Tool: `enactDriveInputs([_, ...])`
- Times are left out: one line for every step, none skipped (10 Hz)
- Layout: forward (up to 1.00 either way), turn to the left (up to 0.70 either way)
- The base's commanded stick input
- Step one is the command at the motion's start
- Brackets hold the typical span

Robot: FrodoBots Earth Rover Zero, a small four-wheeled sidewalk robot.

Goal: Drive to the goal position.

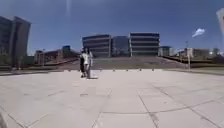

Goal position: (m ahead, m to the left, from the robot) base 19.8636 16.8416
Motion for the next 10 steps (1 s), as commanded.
enactDriveInputs([0.70,0.00])
enactDriveInputs([0.70,0.00])
enactDriveInputs([0.70,0.00])
enactDriveInputs([0.70,0.00])
enactDriveInputs([0.70,0.00])
enactDriveInputs([0.70,0.00])
enactDriveInputs([0.70,0.00])
enactDriveInputs([0.70,0.00])
enactDriveInputs([0.70,0.00])
enactDriveInputs([0.70,0.00])
